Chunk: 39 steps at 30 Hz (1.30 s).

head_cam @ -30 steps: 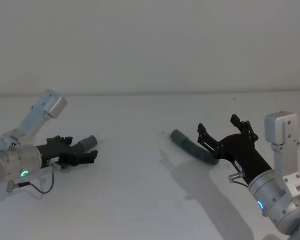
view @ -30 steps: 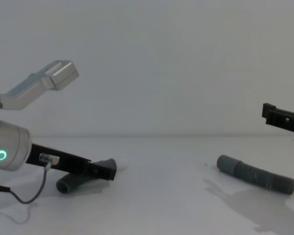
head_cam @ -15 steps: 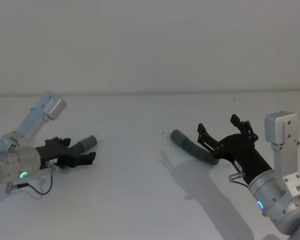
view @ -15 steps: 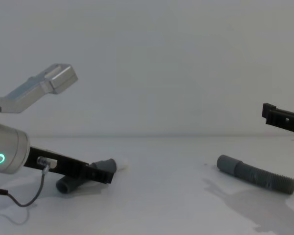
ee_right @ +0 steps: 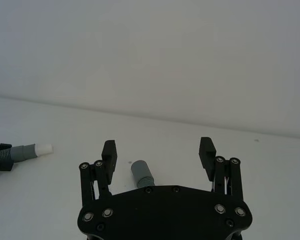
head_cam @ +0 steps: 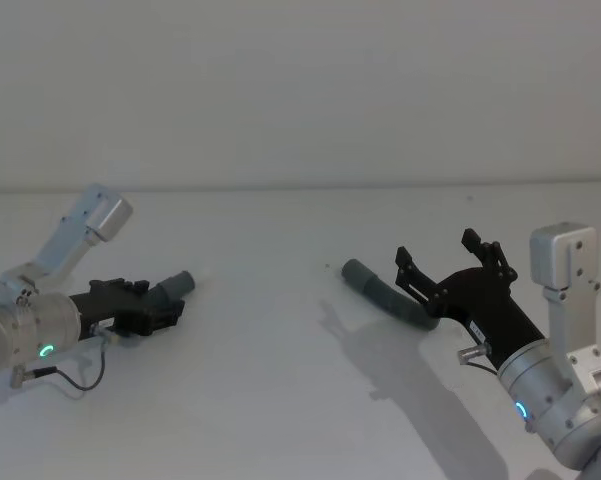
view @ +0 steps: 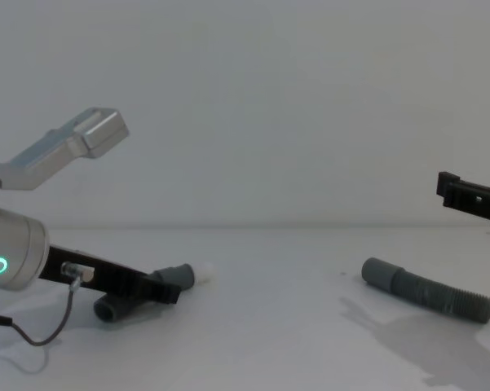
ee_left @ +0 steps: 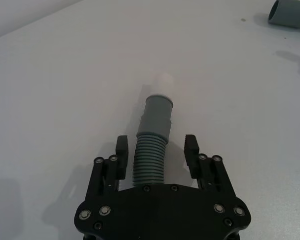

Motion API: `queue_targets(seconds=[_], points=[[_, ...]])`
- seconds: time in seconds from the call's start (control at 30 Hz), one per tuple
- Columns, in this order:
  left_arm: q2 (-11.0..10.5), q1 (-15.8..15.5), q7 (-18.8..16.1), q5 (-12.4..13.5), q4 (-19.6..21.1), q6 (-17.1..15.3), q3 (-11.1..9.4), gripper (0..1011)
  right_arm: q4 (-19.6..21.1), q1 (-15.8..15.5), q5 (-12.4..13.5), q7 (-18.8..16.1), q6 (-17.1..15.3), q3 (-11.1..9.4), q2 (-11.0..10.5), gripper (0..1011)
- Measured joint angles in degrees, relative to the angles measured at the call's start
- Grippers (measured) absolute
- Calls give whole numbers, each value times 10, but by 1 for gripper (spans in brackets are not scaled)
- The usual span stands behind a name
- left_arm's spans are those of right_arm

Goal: Use both hands to pick up one end of the pipe from the table, align the ends, and insert them.

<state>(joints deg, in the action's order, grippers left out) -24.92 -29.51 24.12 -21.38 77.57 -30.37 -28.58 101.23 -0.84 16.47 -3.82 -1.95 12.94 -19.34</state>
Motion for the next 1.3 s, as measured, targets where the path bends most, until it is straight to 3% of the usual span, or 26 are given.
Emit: queue_targets(seconds=[0.4,1.3], points=[[0,0,0,1,-1,1,0,298,0,0,0,0,0,0,0,1003],[0,0,0,1,0,1,0,292,0,0,0,0,0,0,0,1003]])
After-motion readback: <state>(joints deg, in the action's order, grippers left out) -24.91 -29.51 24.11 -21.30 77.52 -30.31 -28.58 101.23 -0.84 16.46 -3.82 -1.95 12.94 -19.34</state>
